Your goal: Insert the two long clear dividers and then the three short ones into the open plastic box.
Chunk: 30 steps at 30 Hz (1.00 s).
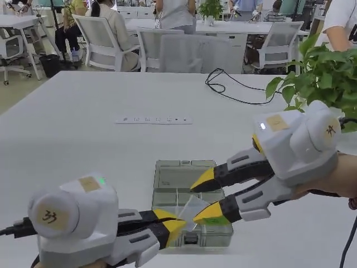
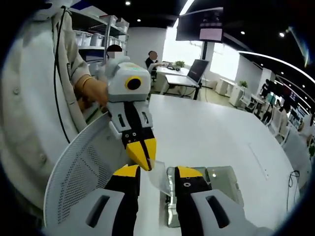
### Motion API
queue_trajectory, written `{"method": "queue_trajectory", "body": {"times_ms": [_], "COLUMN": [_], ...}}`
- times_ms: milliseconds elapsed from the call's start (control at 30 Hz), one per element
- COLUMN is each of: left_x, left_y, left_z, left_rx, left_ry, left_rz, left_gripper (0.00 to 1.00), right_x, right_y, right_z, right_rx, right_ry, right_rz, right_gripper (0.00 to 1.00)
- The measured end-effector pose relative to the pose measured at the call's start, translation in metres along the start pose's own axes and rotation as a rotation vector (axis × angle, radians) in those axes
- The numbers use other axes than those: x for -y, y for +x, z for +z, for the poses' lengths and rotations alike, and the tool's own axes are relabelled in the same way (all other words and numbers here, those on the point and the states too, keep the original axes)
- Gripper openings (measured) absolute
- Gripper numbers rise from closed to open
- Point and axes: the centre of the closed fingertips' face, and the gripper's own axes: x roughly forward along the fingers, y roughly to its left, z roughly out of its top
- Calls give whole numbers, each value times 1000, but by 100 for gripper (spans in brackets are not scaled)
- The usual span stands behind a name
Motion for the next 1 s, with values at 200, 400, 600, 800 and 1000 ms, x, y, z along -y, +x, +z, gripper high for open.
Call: {"method": "queue_trajectory", "body": {"times_ms": [200,400,600,800,1000], "left_x": [15,30,35,38,39], "left_y": [2,2,1,-2,-2], "left_z": [3,8,9,11,12], "left_rx": [6,28,36,42,46], "left_ry": [56,79,82,96,95], "left_rz": [-80,-155,-185,-205,-209], "left_gripper": [0,0,0,0,0], "right_x": [-16,-29,-32,-38,-39], "right_y": [-1,-2,-3,-5,-5], "right_z": [-4,-4,-3,1,-1], "right_rx": [-13,-2,4,11,-3], "right_ry": [2,9,13,8,26], "right_rz": [92,161,186,210,219], "right_gripper": [24,17,11,5,3]}}
